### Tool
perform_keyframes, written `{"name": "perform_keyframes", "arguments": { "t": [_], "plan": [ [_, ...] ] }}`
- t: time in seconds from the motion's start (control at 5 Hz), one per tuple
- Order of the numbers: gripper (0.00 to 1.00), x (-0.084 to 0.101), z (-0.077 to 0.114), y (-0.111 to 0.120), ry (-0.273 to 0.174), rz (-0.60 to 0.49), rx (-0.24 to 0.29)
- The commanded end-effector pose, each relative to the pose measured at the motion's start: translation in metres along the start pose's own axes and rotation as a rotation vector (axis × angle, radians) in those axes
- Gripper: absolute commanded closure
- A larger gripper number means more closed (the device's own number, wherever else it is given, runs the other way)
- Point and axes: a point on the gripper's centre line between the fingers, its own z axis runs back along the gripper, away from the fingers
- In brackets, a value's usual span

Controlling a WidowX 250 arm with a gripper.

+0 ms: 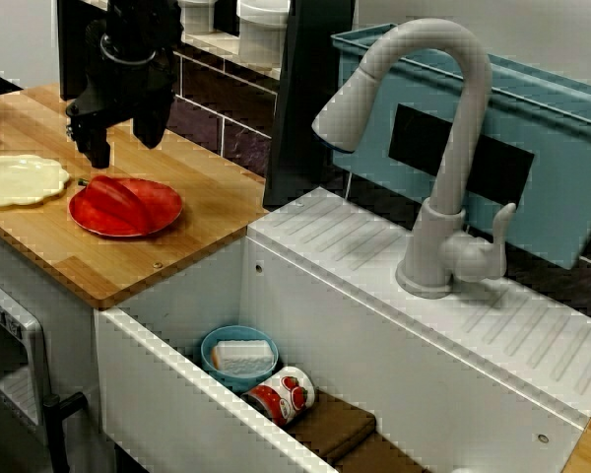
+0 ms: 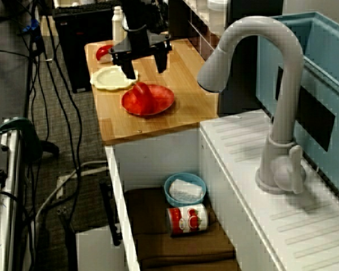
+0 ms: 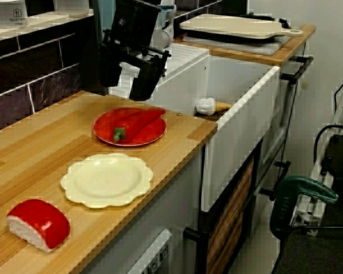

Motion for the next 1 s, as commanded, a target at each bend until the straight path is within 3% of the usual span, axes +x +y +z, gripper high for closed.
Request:
{"name": "perform_keyframes", "arguments": {
  "t": [0.0, 0.8],
  "plan": [
    [0.00, -0.009, -0.001, 0.022, -0.026, 0.022, -0.016],
    [0.00, -0.012, -0.020, 0.037, -0.040, 0.007, 0.011]
  ]
}}
